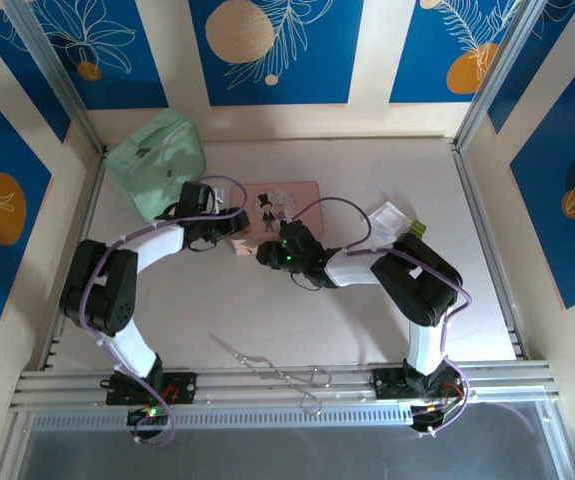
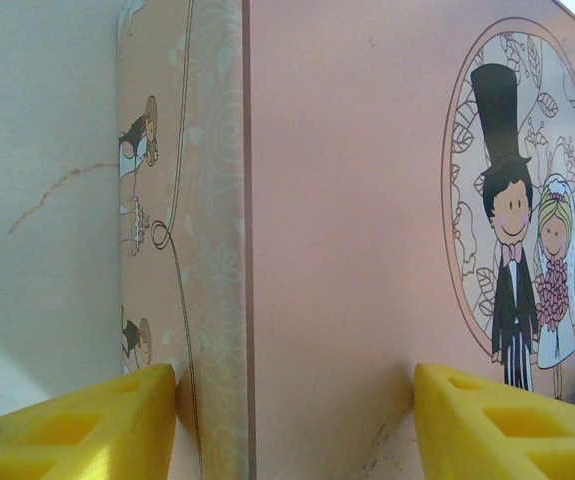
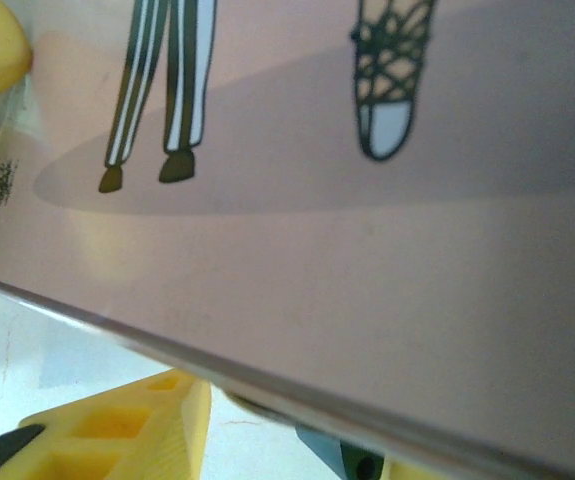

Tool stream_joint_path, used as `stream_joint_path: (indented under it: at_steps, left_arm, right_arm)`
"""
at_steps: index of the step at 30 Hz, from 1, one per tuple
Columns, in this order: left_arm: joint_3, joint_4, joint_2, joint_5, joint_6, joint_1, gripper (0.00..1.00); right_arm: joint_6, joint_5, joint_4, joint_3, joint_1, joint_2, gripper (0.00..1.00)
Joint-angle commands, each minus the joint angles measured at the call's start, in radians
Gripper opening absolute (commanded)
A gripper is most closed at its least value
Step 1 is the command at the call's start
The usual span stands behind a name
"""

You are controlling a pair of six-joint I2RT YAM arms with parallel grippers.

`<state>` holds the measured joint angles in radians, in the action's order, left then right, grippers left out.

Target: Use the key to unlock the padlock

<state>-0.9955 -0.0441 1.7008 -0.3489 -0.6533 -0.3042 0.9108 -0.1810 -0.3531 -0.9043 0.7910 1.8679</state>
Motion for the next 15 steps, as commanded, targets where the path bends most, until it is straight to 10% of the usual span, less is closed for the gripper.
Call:
stream_joint_path:
  at_steps: [1,15]
  left_arm:
    - [0.021,-0.049,-0.023,-0.027,0.01,-0.015,0.6]
    - [0.028,-0.049,-0.026,-0.025,0.012,-0.015,0.58]
  right_arm:
    - [0.122,0.071,0.313,0.063,0.001,0.095,0.43]
    - [0.156,0.077,0.359,0.059,0.001,0.099,0.38]
